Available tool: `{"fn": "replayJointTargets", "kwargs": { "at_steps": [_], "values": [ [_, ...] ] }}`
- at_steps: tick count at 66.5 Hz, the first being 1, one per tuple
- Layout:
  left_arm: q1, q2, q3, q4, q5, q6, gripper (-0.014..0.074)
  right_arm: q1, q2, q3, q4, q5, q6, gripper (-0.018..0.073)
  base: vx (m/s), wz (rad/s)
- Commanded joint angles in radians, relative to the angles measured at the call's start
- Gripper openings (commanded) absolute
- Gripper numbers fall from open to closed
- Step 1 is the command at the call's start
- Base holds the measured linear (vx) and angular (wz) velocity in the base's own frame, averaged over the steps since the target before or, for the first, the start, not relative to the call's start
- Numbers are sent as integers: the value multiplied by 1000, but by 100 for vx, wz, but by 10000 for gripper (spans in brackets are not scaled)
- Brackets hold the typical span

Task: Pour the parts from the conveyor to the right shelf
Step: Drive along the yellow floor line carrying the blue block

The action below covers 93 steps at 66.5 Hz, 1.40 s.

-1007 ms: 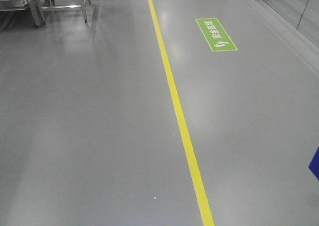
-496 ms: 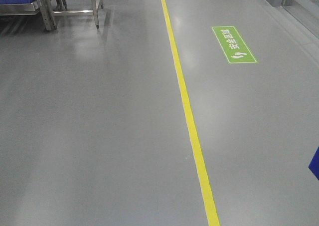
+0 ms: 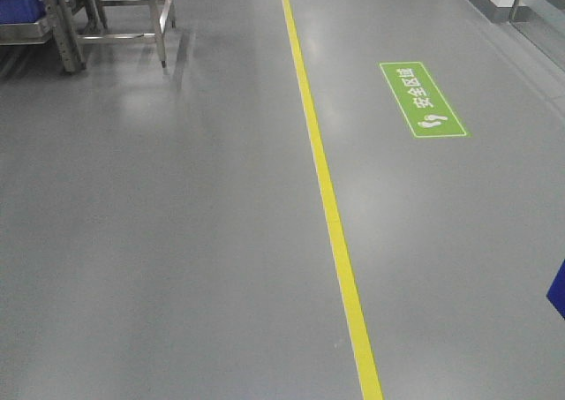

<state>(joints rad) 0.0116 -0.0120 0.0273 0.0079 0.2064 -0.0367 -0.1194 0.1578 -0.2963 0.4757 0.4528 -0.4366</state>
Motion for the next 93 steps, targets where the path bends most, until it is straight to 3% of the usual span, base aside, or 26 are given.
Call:
{"fn": "replayJointTargets", "kwargs": {
  "at_steps": [1,93],
  "values": [
    [-6,-10,-19,-8,-79,-8,-6,-1,11,-24,14,-67,2,-5,54,-8],
    [-6,-10,-19,-8,-79,-8,-6,-1,11,-24,16,-65,2,-5,65,-3]
  ]
}}
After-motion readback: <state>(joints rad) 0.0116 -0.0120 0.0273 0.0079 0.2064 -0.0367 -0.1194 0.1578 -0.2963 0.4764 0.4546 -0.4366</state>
